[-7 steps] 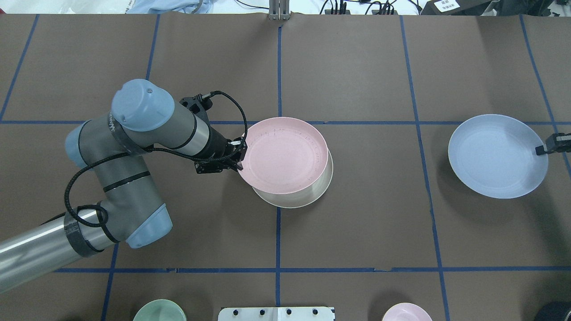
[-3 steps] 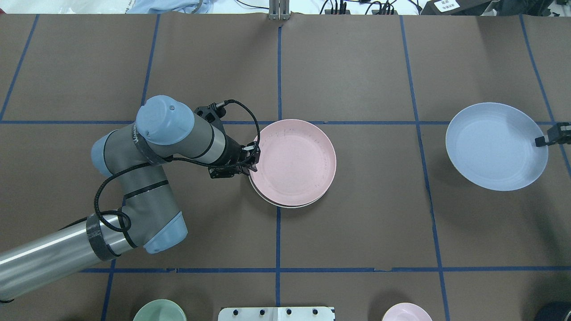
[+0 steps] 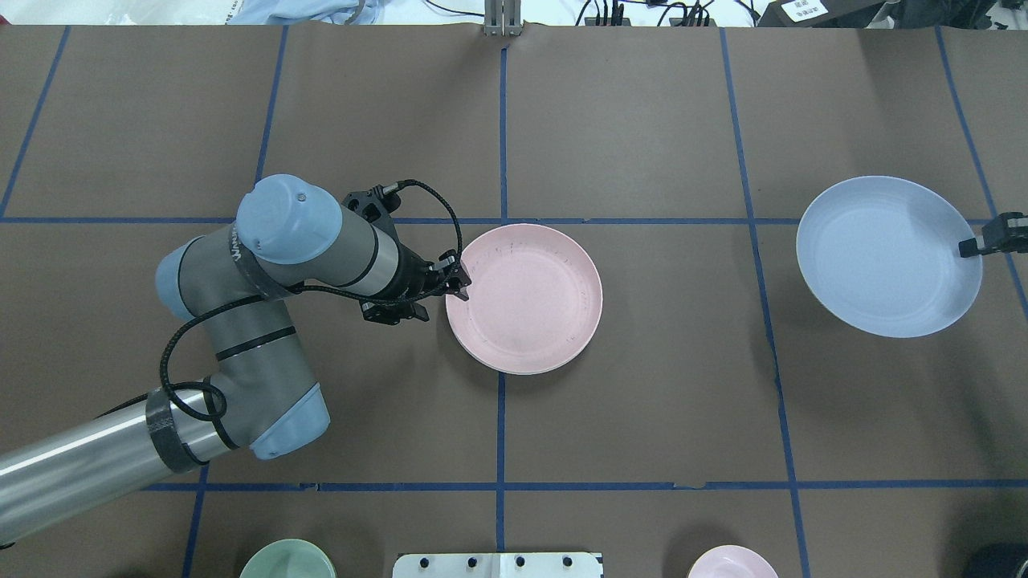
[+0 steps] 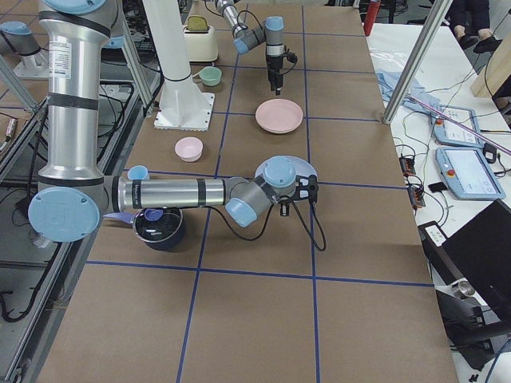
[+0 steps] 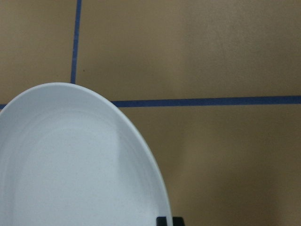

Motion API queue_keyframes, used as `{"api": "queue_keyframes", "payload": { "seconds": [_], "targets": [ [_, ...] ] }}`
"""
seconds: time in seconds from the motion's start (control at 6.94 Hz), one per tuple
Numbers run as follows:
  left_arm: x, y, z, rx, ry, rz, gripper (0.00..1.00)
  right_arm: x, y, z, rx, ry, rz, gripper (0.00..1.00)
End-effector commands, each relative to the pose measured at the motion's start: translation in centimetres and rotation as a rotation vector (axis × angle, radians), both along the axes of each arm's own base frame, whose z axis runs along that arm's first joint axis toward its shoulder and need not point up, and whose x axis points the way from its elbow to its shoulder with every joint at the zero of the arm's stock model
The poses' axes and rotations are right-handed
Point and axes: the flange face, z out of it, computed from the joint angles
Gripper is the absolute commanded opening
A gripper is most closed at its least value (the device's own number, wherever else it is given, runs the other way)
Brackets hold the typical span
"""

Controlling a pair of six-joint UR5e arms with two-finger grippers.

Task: Stack three plates with pink and blue
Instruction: 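Lower the pink plate onto the cream plate and open the left gripper, then lift the light blue plate with the right gripper while the left arm withdraws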

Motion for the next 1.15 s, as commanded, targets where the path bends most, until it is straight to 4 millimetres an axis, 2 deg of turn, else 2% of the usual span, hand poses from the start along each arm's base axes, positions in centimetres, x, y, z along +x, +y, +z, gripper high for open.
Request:
{"api": "queue_keyframes", "payload": {
  "seconds": [0.0,0.14,0.29,0.43,0.58,0.72,0.86,1.01],
  "targets": [
    [-5.5,-0.4,0.1,0.104,-0.057,0.012,1.00,-3.1,-1.3,-4.3,-0.028,-0.041,0.011,0.00],
    [-8.8,-0.8,-1.2,0.237,-0.116,0.051,1.00,-6.1,-1.8,-6.6,-0.042,-0.063,-0.009,0.00],
    [-11.6,-1.1,-0.2,0.288,-0.164,0.061,1.00,-10.4,-2.2,-9.0,-0.072,-0.073,-0.015,0.00],
    [-14.4,-1.4,1.1,0.286,-0.180,0.033,1.00,-14.6,-2.1,-10.9,-0.081,-0.069,-0.012,0.00],
    [-17.1,-1.4,2.4,0.276,-0.193,0.004,1.00,-20.1,-1.2,-13.3,-0.083,-0.069,-0.016,0.00],
    [-19.8,-2.0,4.5,0.358,-0.246,0.031,1.00,-24.6,-1.5,-16.8,-0.113,-0.047,-0.001,0.00],
    [-23.3,-3.0,6.9,0.430,-0.307,0.046,1.00,-27.9,-2.4,-21.0,-0.137,0.005,0.007,0.00],
    [-25.5,-4.2,7.7,0.416,-0.328,0.013,1.00,-31.6,-0.9,-23.9,-0.140,0.016,-0.005,0.00]
  ]
}}
